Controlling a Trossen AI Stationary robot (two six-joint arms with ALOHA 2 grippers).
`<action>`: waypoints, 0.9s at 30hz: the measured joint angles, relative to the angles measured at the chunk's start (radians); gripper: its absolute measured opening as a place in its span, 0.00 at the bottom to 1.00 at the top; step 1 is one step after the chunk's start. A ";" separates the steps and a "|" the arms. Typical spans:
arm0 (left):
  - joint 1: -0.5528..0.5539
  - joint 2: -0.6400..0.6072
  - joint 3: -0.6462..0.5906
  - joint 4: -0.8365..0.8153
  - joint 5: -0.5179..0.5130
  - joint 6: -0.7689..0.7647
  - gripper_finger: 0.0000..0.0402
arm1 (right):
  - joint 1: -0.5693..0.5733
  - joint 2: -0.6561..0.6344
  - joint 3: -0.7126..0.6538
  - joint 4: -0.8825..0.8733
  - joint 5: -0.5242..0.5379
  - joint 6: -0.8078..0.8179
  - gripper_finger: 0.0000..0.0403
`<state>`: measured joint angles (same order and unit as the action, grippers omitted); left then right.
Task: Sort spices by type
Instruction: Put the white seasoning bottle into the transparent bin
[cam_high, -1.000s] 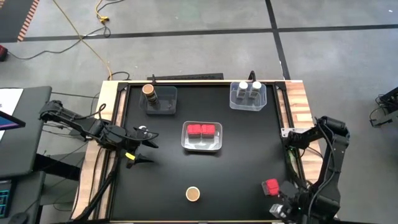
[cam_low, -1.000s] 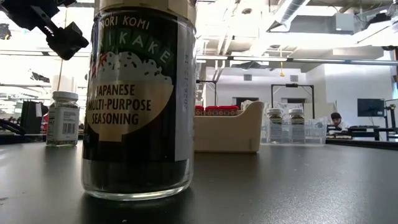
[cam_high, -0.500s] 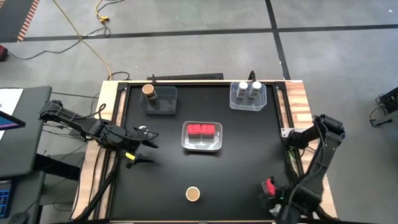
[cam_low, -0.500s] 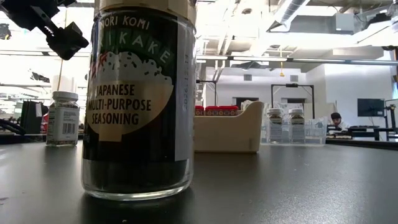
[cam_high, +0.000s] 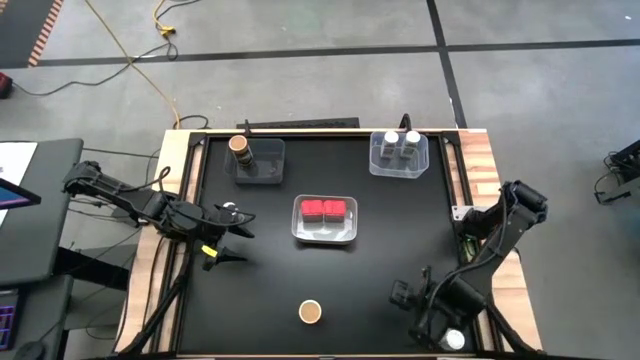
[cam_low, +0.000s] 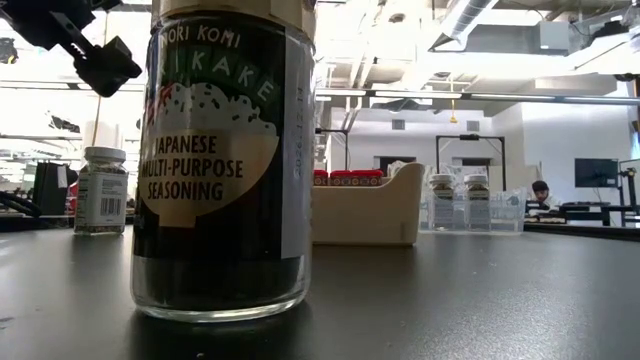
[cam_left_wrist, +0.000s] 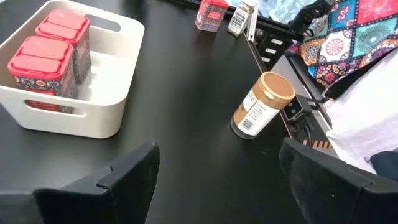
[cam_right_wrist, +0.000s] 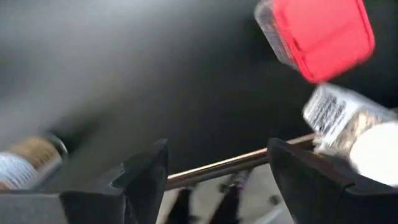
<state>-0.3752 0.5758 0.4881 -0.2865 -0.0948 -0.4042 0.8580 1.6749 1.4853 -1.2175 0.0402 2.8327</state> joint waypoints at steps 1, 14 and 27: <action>0.000 0.000 0.000 -0.005 0.000 0.000 0.79 | 0.004 0.006 0.000 0.000 0.000 0.046 0.75; 0.000 0.000 0.000 -0.023 0.000 -0.001 0.79 | 0.052 0.134 0.000 0.153 -0.145 0.164 0.75; 0.000 0.000 0.000 -0.023 0.000 0.044 0.79 | 0.056 0.076 0.000 0.145 -0.148 -0.043 0.75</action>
<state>-0.3752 0.5762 0.4881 -0.3092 -0.0944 -0.3599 0.9142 1.7508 1.4857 -1.0726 -0.1078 2.7901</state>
